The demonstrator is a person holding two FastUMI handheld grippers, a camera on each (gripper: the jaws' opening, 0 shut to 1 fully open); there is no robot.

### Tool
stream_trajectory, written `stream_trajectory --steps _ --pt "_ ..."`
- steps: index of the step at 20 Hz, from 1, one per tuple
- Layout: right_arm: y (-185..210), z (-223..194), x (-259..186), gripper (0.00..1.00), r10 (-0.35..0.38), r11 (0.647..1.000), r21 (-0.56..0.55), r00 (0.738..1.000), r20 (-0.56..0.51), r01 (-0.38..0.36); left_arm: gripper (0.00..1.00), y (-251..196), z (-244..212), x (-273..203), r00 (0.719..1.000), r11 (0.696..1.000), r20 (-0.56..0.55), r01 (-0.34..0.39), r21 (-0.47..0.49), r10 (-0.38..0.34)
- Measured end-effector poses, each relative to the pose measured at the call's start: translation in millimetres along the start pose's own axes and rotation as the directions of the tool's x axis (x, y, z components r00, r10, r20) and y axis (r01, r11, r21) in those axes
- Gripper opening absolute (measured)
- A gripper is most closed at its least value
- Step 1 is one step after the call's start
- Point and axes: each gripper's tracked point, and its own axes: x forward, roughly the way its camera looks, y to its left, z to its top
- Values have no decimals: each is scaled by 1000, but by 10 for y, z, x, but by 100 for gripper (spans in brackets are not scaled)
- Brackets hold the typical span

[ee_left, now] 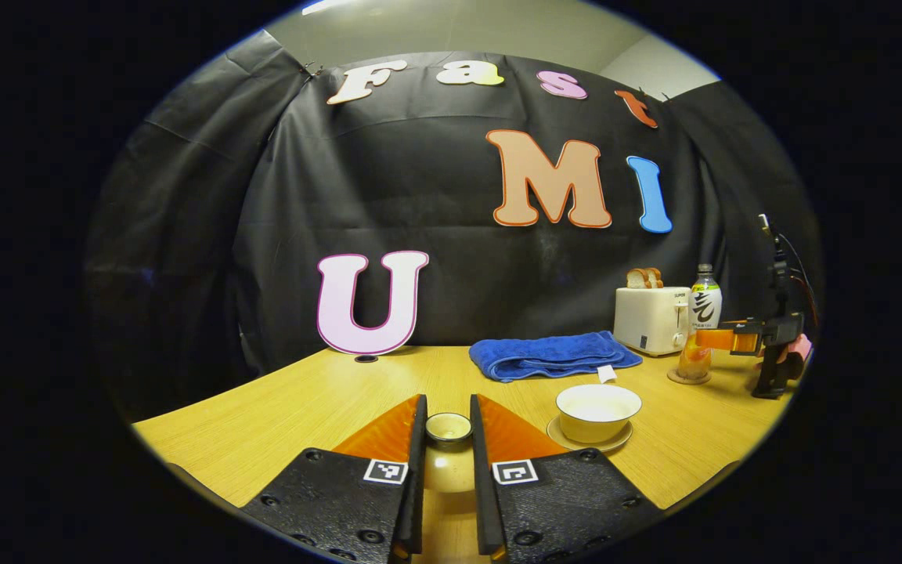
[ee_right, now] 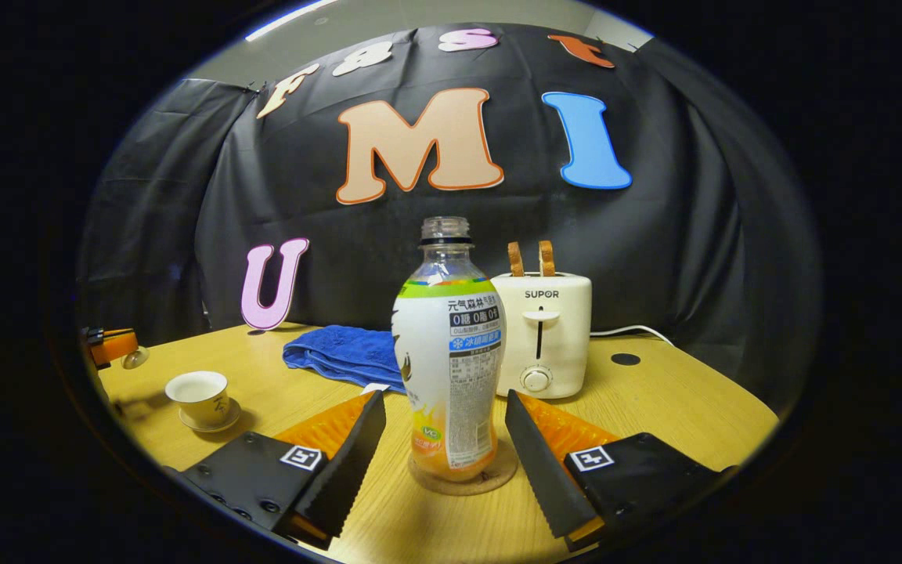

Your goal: Open the teacup lid with one hand, grasp the water bottle and pour water into the teacup with the other hand; after pouring, place the water bottle on the coaster and then close the teacup lid.

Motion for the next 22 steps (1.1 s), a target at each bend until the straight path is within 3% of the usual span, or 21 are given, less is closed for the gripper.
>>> stream_trajectory --steps 5,13,16,17,19,22 --pt "-9 149 -390 94 -18 1000 -21 994 106 20 24 -118 -2 72 999 999 -1 40 -2 -40" --pt "-75 60 -737 97 -75 997 -13 991 106 77 24 -444 -1 333 990 990 -1 144 -3 -144" --pt "-18 53 -833 93 -57 998 -14 993 106 58 25 -696 -14 432 974 974 -2 226 -8 -226" --pt "-33 47 -841 97 -59 998 -14 993 106 61 24 -758 -8 458 969 969 -1 246 -10 -246" --pt "-79 53 -878 94 -82 996 -12 991 108 83 25 -870 -2 493 959 959 -2 282 -10 -282" --pt "-120 51 -899 97 -108 994 -11 988 109 110 24 -1081 -9 530 937 937 2 350 -12 -350"
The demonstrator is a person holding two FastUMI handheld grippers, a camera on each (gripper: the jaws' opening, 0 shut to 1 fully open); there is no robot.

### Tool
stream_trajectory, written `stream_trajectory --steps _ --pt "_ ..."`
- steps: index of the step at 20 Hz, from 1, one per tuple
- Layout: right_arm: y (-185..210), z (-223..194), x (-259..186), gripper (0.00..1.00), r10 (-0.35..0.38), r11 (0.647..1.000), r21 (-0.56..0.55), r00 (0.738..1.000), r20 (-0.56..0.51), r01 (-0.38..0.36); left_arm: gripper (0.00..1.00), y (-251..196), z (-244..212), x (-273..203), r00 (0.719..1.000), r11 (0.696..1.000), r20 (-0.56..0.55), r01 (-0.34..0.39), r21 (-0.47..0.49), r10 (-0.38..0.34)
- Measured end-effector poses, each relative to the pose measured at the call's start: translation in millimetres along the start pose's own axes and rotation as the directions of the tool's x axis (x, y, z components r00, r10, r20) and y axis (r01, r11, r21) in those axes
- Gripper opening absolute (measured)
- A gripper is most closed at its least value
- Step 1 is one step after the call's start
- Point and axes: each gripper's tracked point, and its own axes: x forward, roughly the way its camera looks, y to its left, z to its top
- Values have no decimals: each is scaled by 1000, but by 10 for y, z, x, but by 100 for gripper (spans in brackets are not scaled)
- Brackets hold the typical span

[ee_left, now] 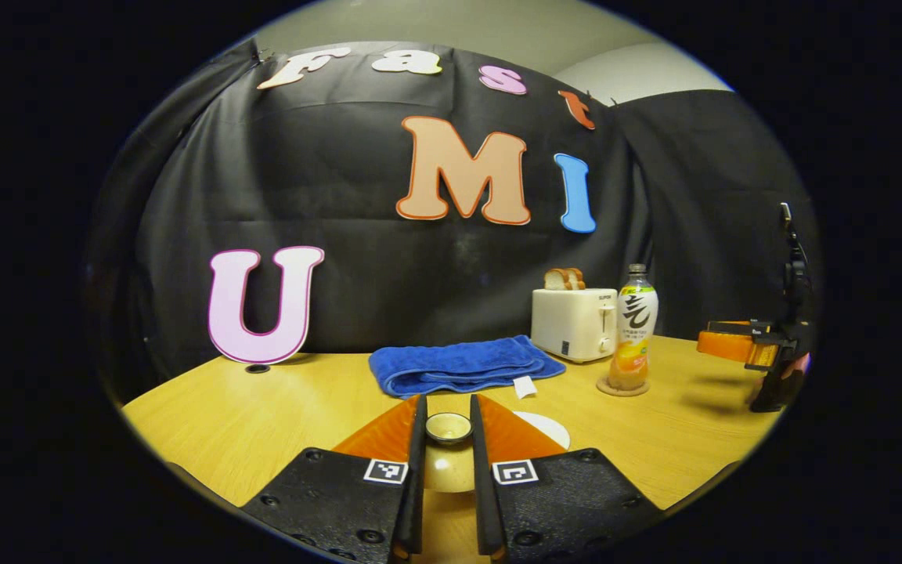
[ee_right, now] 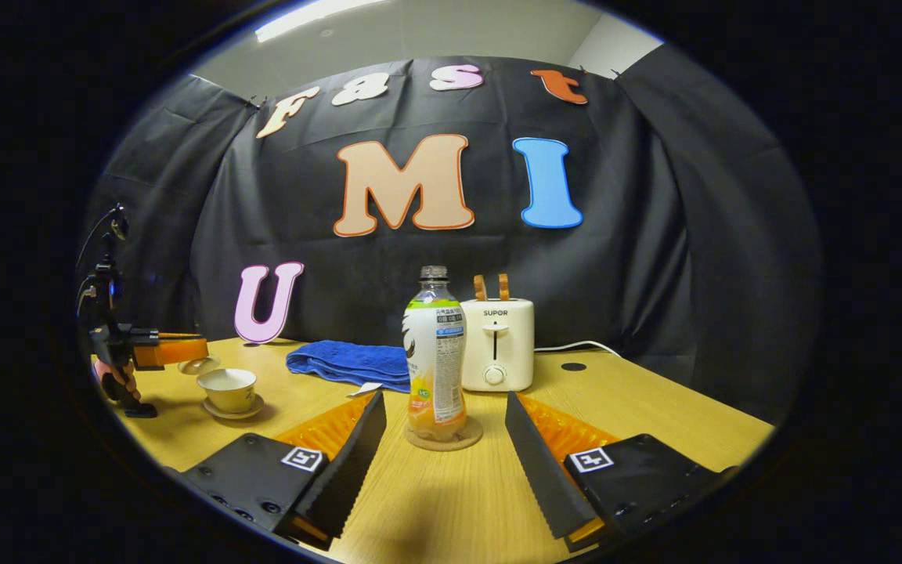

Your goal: Open the teacup lid with one hand, grasp the water bottle and pour water into the teacup with the other hand; after pouring, place the water bottle on the coaster and then close the teacup lid.

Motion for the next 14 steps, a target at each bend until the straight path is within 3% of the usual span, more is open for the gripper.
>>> stream_trajectory --steps 5,12,14 --pt "-1 -3 -1 94 0 1000 1 1000 0 0 24 -259 17 134 994 994 1 107 2 -107" --pt "26 -1 -4 98 12 1000 2 1000 -1 -12 25 -360 -13 221 986 987 -20 163 10 -163" --pt "25 -2 2 94 14 1000 2 1000 -1 -14 25 -384 -49 234 983 984 -40 178 14 -178"
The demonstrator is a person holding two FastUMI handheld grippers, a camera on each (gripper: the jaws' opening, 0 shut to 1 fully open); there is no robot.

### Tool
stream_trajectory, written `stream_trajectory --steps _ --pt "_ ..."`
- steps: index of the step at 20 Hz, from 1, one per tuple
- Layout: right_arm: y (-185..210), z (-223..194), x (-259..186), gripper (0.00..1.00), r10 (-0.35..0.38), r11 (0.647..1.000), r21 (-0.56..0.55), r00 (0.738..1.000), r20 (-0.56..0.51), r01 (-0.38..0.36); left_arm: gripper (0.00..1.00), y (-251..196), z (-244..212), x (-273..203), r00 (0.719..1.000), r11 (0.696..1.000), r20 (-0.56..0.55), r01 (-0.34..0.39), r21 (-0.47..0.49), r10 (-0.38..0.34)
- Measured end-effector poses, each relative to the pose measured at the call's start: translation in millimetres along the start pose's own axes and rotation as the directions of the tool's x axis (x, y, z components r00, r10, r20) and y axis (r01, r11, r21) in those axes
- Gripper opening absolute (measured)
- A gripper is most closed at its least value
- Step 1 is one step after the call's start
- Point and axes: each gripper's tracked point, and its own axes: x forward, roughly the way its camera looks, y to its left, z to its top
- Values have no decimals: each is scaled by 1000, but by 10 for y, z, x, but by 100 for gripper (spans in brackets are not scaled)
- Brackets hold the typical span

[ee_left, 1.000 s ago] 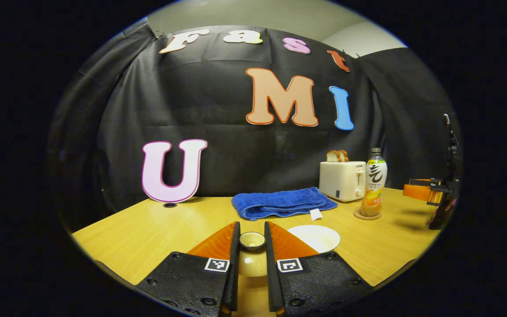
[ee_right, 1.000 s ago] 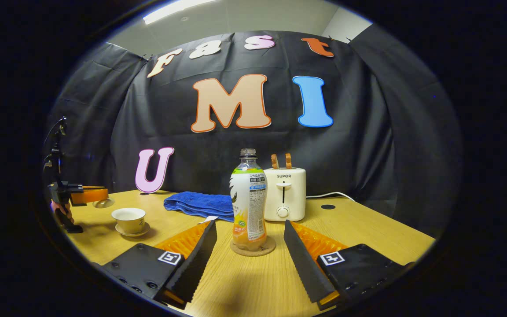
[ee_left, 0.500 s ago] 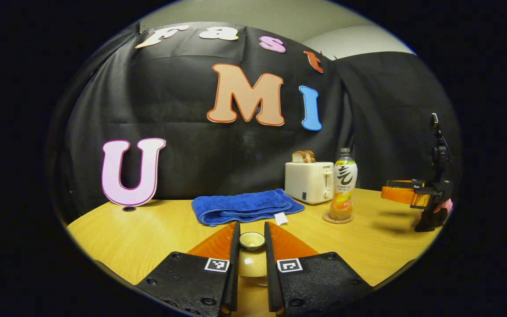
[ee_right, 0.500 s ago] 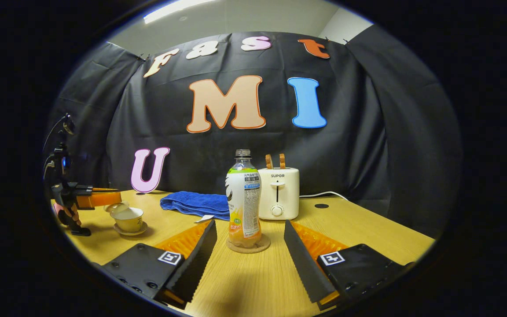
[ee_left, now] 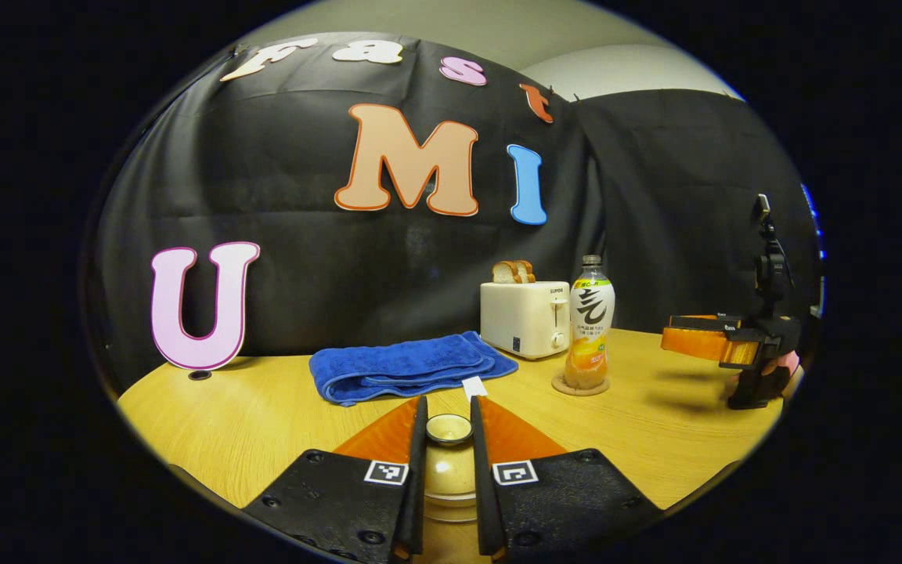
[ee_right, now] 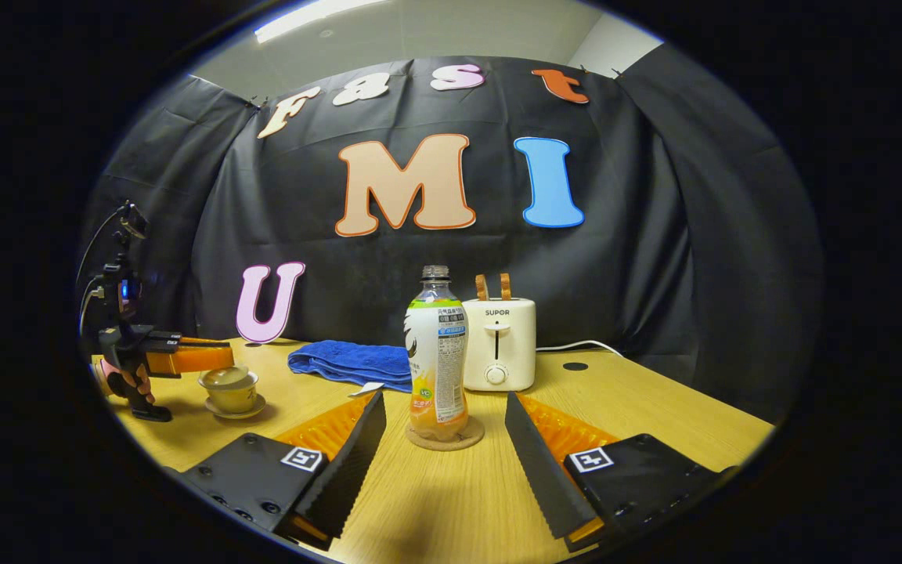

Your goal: Open the teacup lid with one hand, grasp the water bottle and pour water into the teacup with the other hand; after pouring, place the water bottle on the coaster and then close the teacup lid.

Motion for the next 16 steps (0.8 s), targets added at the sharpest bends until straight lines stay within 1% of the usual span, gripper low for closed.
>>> stream_trajectory --steps 2,3,5,6,7,9,10,11,14,15,16 --pt "2 -2 2 100 0 1000 0 1000 0 0 24 -11 -78 48 999 1000 -43 8 3 -8" --pt "4 -2 -4 97 1 1000 0 1000 0 -1 24 -14 -99 47 998 1000 -64 9 4 -9" --pt "12 -7 0 97 5 1000 1 1000 -1 -5 25 -10 -127 49 996 1000 -88 7 7 -6" --pt "16 -2 0 100 7 1000 1 1000 -2 -7 25 -11 -114 54 997 1000 -81 6 4 -6" --pt "12 -5 -3 100 8 1000 1 1000 -2 -8 25 0 -94 57 997 1000 -75 2 2 -2" --pt "10 -3 -8 94 8 1000 1 1000 -2 -8 27 8 -103 51 997 1000 -75 1 -1 -1" --pt "16 -2 -6 94 8 1000 1 1000 -2 -8 28 -1 -99 48 997 1000 -77 3 0 -3" --pt "18 0 -2 97 8 1000 1 1000 -2 -8 30 -5 -99 48 997 1000 -77 4 0 -4" --pt "12 -2 -7 97 8 1000 0 1000 -3 -8 31 -11 -99 40 997 1000 -73 8 -3 -8" --pt "12 -1 -10 97 8 1000 0 1000 -3 -8 43 -6 -90 41 998 1000 -68 8 -5 -8" --pt "15 0 -7 97 8 1000 0 1000 -3 -8 52 2 -72 23 998 1000 -62 6 -8 -6"
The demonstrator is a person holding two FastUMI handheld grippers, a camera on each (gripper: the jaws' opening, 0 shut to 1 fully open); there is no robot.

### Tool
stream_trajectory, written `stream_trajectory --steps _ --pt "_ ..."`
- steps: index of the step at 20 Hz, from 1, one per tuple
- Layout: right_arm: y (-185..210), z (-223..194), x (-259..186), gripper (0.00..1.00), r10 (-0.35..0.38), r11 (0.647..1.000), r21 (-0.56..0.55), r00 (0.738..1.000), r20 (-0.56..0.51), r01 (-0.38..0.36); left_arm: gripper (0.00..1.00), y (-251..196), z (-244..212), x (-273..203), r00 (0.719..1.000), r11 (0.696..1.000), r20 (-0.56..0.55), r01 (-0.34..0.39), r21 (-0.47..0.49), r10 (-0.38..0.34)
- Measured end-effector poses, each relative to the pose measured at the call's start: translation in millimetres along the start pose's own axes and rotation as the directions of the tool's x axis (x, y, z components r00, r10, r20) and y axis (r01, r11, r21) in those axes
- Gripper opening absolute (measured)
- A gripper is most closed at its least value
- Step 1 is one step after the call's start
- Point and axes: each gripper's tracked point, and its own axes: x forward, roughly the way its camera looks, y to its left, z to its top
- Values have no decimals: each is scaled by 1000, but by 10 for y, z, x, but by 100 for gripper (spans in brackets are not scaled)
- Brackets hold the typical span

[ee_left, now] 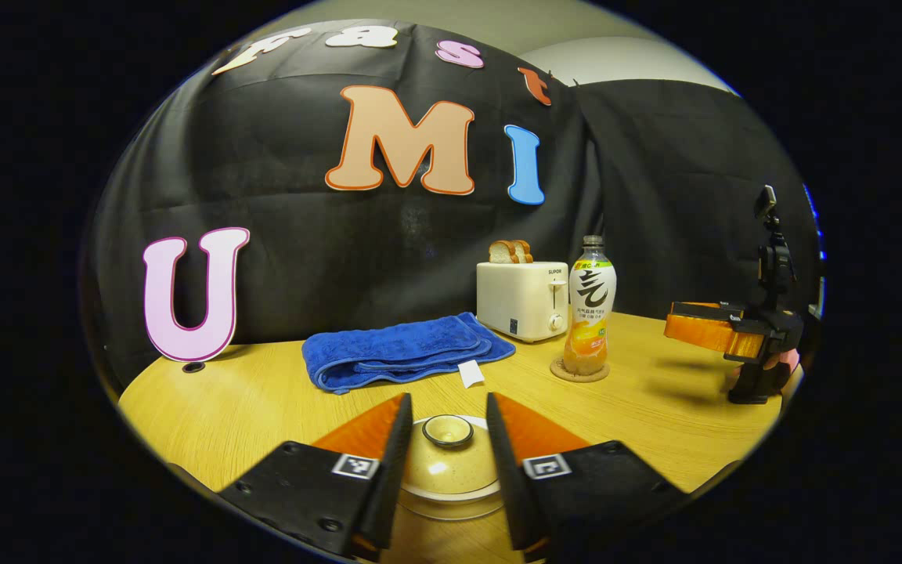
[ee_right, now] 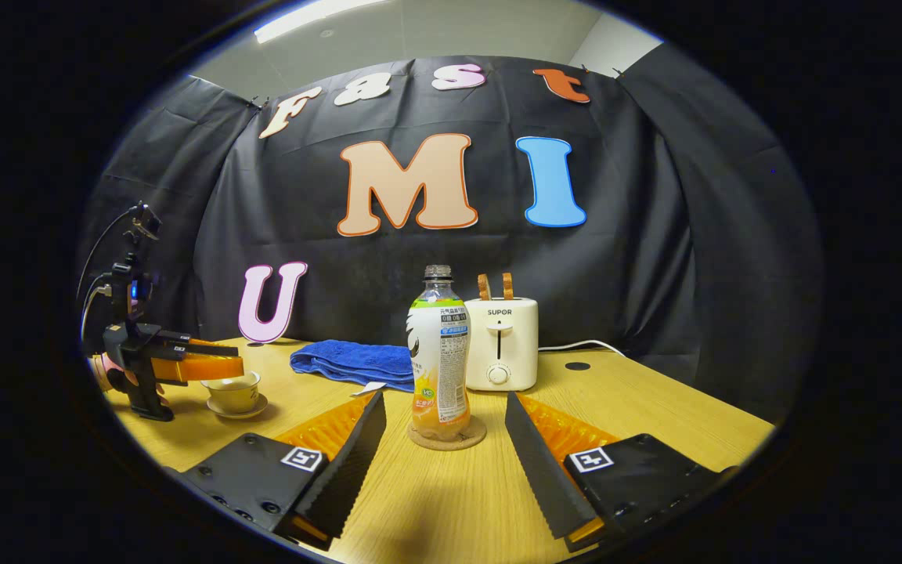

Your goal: Open the teacup lid with one hand, grasp the water bottle and pour water into the teacup with the other hand; after pouring, place the water bottle on the coaster and then close the teacup lid.

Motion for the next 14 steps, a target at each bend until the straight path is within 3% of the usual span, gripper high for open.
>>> stream_trajectory --steps 1,2,3,4,9,12,14 --pt "-2 1 -7 97 0 1000 0 1000 0 0 71 12 4 -8 1000 1000 7 -3 -3 3" --pt "-1 0 -5 94 0 1000 0 1000 0 0 79 11 11 -36 1000 1000 13 -9 -8 9" --pt "0 2 -1 97 0 1000 0 1000 0 0 91 5 6 -51 1000 1000 22 -13 -13 13" --pt "-5 -2 -6 97 0 1000 0 1000 0 0 95 11 39 -76 999 1000 34 -18 -16 19" --pt "1 3 4 94 -1 1000 -1 1000 0 1 97 128 131 -176 991 996 97 -89 -16 90" --pt "0 -2 -2 97 -1 1000 0 1000 0 1 98 335 90 -407 968 971 83 -236 -28 237" --pt "1 -1 1 94 -1 1000 0 1000 0 1 98 413 95 -568 953 956 85 -291 -30 292"
